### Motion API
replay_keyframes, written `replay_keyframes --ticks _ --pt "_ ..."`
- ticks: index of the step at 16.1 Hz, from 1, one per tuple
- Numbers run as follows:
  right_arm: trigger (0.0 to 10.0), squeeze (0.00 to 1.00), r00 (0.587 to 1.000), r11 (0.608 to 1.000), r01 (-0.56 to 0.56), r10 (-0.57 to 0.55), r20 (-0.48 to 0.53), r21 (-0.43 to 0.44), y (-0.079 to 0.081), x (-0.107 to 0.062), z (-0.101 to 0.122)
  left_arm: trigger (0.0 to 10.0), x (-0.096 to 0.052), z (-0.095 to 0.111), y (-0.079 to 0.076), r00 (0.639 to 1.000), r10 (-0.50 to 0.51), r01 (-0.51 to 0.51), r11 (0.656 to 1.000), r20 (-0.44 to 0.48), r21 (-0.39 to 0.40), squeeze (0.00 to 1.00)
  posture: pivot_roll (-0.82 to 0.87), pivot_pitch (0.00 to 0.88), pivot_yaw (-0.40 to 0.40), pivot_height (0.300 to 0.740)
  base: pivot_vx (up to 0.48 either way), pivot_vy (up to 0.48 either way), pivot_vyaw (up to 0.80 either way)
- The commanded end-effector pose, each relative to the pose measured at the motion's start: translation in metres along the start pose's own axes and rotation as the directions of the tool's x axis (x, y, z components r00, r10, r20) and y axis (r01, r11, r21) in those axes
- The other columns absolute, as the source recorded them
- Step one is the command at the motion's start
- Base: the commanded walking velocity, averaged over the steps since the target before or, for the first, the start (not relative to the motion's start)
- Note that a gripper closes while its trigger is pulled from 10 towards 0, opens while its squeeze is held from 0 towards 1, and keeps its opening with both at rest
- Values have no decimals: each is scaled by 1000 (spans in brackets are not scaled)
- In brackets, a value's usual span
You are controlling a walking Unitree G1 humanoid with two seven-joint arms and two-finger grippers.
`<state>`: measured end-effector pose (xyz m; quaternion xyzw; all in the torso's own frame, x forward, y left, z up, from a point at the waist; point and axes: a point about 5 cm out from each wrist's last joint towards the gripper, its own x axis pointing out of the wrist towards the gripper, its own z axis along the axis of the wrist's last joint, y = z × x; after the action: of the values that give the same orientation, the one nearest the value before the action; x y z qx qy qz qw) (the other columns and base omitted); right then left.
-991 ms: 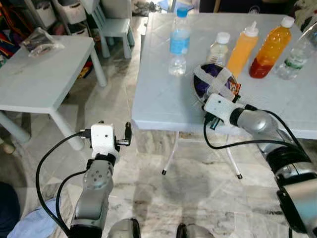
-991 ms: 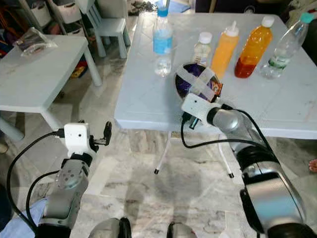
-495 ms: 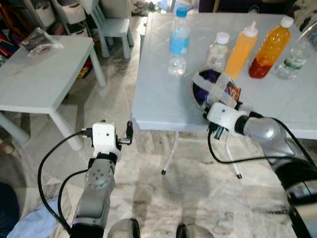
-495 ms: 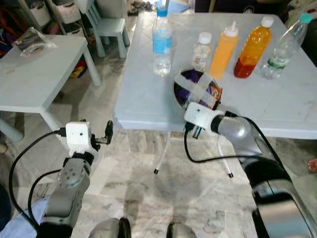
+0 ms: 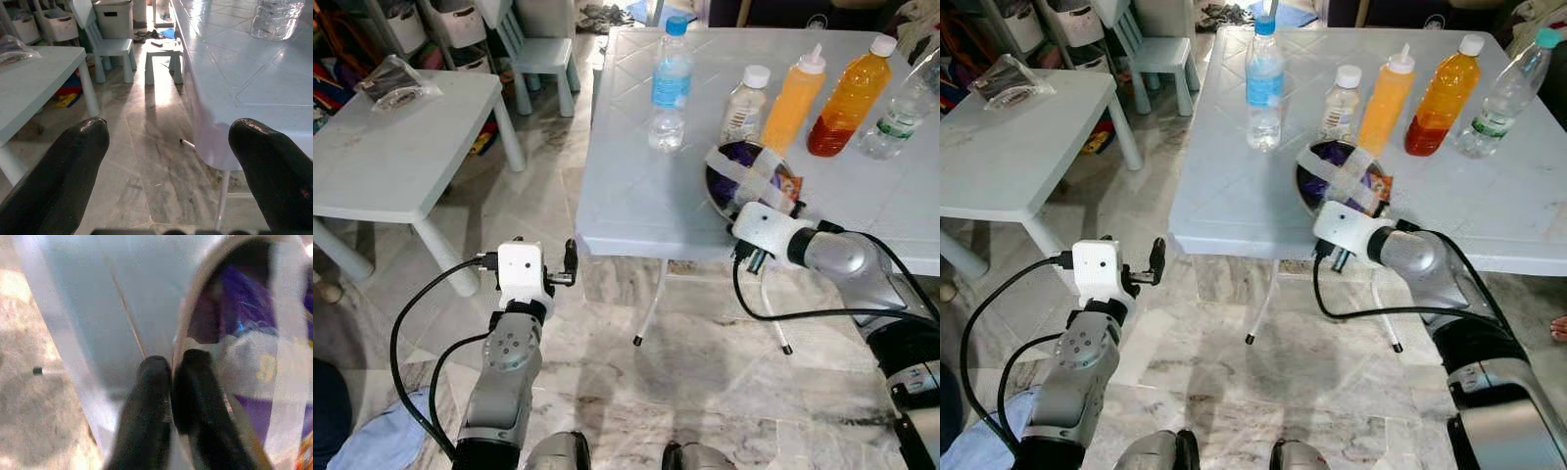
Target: Restocking fridge
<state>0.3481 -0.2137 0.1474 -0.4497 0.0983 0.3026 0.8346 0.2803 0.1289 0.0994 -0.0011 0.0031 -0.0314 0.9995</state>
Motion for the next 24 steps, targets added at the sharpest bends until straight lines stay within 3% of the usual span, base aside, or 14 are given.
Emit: replay_keyframes --ticks 1,8,13,14,15,17,24 --pt "10000 1000 999 1000 26 -26 -31 -4 -9 -5 -5 10000 -1 -3 0 1000 1 -1 1000 -16 2 0 -52 110 26 740 0 0 0" --pt "10000 1000 996 995 85 -86 -28 -45 -24 -6 0 10000 -4 -3 1 1000 -5 6 1000 -18 7 0 -47 120 33 740 0 0 0" --pt "10000 1000 997 996 76 -76 1 -41 -33 7 13 10000 -6 -5 1 999 -14 15 1000 -31 13 0 -43 127 37 740 0 0 0" --pt "10000 545 997 996 83 -82 9 -31 -36 11 18 10000 -6 -6 1 999 -13 14 1000 -37 19 0 -26 132 36 740 0 0 0" --pt "10000 0 996 996 91 -91 19 -16 -40 13 21 10000 -7 -7 2 999 -12 13 1000 -44 26 0 -26 132 36 740 0 0 0" --pt "10000 0 995 994 91 -93 45 56 -41 17 26 10000 -9 -8 4 999 -8 10 999 -54 31 0 -18 135 36 740 0 0 0" --pt "10000 0 993 957 46 -76 93 287 -19 35 29 10000 -9 -10 0 997 -28 31 999 -68 42 0 -25 140 39 740 0 0 0"
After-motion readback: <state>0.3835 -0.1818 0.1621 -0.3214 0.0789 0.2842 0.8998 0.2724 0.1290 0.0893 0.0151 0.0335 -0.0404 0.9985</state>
